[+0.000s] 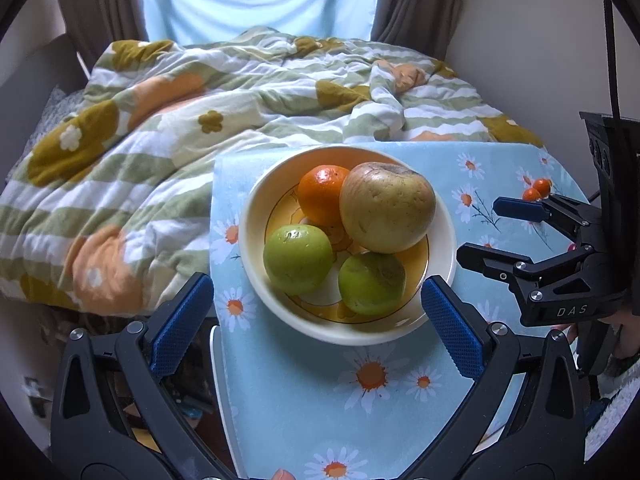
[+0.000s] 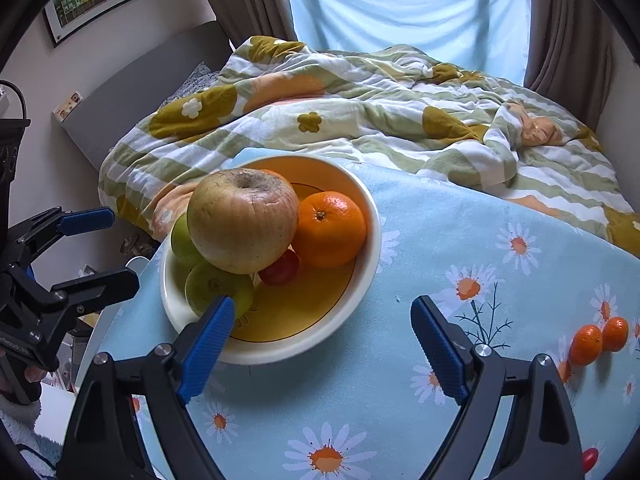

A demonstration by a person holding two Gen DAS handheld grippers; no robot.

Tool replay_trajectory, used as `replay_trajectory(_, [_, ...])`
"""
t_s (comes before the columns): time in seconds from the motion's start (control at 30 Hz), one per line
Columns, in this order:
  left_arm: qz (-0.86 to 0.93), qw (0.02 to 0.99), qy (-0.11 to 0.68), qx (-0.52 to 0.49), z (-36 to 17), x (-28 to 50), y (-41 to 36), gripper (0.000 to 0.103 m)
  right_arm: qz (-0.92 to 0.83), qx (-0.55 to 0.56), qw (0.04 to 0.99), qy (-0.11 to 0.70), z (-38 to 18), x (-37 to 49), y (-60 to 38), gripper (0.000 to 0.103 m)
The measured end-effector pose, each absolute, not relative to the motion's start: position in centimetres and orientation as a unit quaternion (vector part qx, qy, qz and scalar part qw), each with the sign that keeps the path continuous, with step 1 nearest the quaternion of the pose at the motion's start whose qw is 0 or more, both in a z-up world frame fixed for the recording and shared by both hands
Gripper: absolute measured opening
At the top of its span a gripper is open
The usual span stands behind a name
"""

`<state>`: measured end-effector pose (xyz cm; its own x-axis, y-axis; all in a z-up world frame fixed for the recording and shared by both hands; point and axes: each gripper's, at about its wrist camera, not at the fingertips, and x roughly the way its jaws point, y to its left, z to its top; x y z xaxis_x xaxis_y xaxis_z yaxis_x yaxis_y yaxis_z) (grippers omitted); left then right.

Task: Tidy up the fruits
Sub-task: 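Withdraw both tools from the bowl toward the kiwi and tangerines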

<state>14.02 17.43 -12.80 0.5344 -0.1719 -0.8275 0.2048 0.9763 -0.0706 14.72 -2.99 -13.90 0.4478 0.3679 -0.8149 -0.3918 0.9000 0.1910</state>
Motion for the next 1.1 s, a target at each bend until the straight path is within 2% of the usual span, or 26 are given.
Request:
replay_trajectory(0.03, [-0.109,0.877,0.468,0.019,-12.6,14.0,17.3,0.103,0.22,-0.013,0.852,0.474,-13.7,14.7,-3.1,0.097])
replay_trajectory(0.1, [-0.112,0.878,0.465,0.021,-12.0,14.0,17.2,0.103,0.213,-0.011,0.857,0.47,-13.2,14.4,-3.5,0.103])
replay_trajectory(0.6, [-0.171,0.885,0.431,0.047,-7.2,14.3,11.8,0.103,0.118,0.023,0.884,0.452,-7.7,12.2,-10.3,0.103])
replay_trajectory(0.87, [-0.177,0.884,0.429,0.048,-6.1,13.5,5.0,0.103,0.11,0.023,0.888,0.446,-5.1,11.3,-17.9,0.103])
replay_trajectory(1.1, [-0.174,0.88,0.44,0.053,-6.8,11.6,-2.7,0.103,0.112,-0.019,0.882,0.458,-5.3,10.9,-24.4,0.103])
